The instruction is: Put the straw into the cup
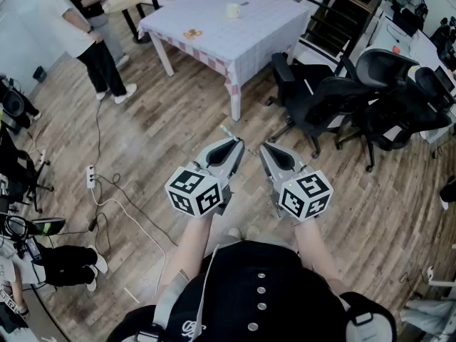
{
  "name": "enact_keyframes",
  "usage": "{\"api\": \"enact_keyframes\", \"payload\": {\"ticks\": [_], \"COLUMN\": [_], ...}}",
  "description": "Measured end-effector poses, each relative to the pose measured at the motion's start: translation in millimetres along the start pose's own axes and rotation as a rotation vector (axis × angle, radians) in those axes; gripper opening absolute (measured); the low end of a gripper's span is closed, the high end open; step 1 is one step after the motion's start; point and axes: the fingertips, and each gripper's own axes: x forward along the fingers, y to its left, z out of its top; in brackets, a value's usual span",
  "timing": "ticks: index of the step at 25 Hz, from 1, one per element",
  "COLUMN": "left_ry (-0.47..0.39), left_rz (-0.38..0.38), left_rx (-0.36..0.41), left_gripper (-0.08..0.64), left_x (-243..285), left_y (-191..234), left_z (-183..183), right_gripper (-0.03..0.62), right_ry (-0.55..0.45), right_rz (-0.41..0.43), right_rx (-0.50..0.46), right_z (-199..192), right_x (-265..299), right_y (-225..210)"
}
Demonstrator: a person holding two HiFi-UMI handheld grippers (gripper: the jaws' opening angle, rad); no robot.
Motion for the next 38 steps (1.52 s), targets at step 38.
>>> {"api": "enact_keyframes", "payload": {"ticks": [38], "left_ry": [-0.024], "left_rz": [0.055], "left_rx": [-0.049], "left_gripper": [0.023], "left_x": [54.8], "left_y": [1.2], "left_z": [-22.0], "right_gripper": [0.000], "right_ry": [-0.023], "right_rz": [0.041], "right_rx": [0.043], "right_z": [3.9], "right_x": [0.0], "right_y": [-61.0]}}
